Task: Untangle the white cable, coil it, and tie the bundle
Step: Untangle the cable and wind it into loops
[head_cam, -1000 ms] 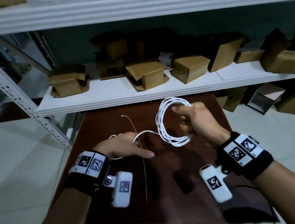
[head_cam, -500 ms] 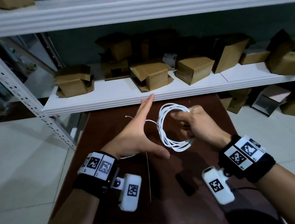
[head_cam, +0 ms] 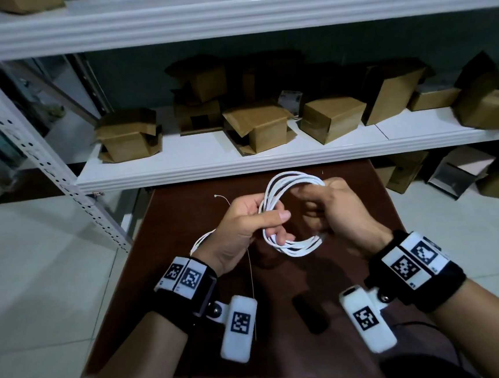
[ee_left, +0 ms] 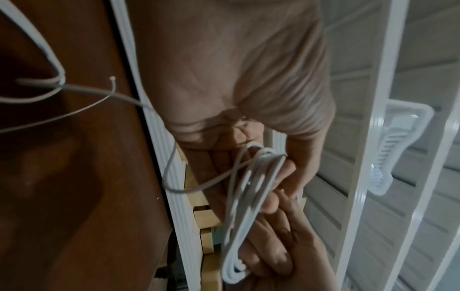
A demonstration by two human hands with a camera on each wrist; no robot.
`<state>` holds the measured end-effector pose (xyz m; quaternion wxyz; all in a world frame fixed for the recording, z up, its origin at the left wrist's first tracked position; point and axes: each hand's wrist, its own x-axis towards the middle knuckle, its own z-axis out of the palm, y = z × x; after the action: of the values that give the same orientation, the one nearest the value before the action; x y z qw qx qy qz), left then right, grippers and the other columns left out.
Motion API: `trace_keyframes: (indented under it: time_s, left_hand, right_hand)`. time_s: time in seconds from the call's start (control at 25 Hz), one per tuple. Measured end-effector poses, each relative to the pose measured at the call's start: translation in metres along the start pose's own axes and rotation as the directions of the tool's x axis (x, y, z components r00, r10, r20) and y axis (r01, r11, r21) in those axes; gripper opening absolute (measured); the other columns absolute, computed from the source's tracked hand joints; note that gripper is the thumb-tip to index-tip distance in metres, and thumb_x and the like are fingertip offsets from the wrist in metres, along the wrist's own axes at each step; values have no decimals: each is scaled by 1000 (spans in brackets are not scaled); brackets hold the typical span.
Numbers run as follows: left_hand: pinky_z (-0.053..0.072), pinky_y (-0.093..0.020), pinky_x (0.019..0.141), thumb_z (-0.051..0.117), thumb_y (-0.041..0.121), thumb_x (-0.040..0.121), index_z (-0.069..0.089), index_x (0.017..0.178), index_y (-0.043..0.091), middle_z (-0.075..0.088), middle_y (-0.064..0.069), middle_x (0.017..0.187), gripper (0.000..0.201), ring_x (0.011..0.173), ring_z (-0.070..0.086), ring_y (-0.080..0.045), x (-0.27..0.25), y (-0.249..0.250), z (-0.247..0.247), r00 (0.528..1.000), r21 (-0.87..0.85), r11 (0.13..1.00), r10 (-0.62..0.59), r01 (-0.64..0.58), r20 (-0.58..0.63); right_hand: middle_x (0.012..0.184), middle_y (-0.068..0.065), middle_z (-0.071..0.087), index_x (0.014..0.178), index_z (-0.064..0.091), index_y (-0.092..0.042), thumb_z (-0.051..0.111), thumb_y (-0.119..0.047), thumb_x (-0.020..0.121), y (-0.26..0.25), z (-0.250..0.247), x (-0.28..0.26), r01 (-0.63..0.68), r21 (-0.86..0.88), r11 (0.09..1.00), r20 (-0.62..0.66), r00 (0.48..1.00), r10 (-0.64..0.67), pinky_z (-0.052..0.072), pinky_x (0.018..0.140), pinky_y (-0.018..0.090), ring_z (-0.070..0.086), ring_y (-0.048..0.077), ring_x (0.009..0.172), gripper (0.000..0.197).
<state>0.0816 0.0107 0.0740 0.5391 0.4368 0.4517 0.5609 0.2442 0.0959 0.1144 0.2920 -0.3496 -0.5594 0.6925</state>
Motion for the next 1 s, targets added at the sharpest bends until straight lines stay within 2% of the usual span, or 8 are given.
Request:
trace_keyframes:
  time_s: [0.12,0.24,0.36,0.52,0.64,0.72,0.84,1.0]
  left_hand:
    - [60,-44,86,57,8,96,55,77,15,35,3,59,21,51,44,-10,2,-4,7,998,-258,965,57,-50,18]
    - [62,-37,75,48,10,101,51,82,12,35,9,54,20,46,39,-6,7,-3,11,998,-395,916,57,-63,-28]
    - [54,-29,60,49,11,103,54,87,8,36,11,51,18,43,34,-4,11,2,12,991,-404,907,87,-120,-100]
    - [37,-21,50,55,8,97,58,81,10,20,8,56,17,44,21,-4,13,6,11,981,-397,903,113,-167,-156]
    - [20,-16,40,57,18,97,56,81,6,21,10,54,20,40,19,0,16,6,16,961,-387,900,100,-198,-259]
    - [18,-15,37,58,22,100,54,81,6,22,11,52,25,38,19,1,17,5,19,943,-339,914,113,-222,-312]
    - [17,-16,37,56,20,108,51,78,9,21,9,53,32,40,17,0,16,5,18,925,-246,942,131,-229,-358]
    - [19,-16,36,54,19,109,50,77,10,22,9,54,33,40,18,-1,11,3,14,924,-178,961,139,-213,-356]
  right_hand:
    - [55,-3,15,62,27,-24,54,-6,98,0,2,-2,20,98,995,-27,999,-18,9,46,26,8,14,53,49]
    - [52,-4,18,59,26,-22,54,-8,98,1,4,-2,21,165,986,-45,999,-14,8,50,28,10,13,51,50]
    - [53,-1,19,59,27,-20,57,-10,98,2,3,0,3,209,978,-39,999,6,8,53,33,13,14,52,50]
    - [52,-2,19,58,28,-19,57,-10,97,7,2,6,-14,267,964,-10,1000,17,11,49,29,19,13,46,50]
    - [51,-2,21,57,30,-18,57,-11,97,11,5,8,-6,322,947,1,1000,6,12,50,30,22,14,43,49]
    - [51,-1,22,57,30,-18,58,-12,98,16,7,8,14,313,950,10,1000,-18,14,50,31,24,15,43,49]
    - [51,0,22,58,29,-17,59,-16,99,21,10,7,27,283,959,45,998,-41,18,52,33,26,17,45,51]
    - [45,3,25,56,34,-15,57,-20,101,24,7,4,18,184,983,145,988,-45,34,58,35,42,23,48,52]
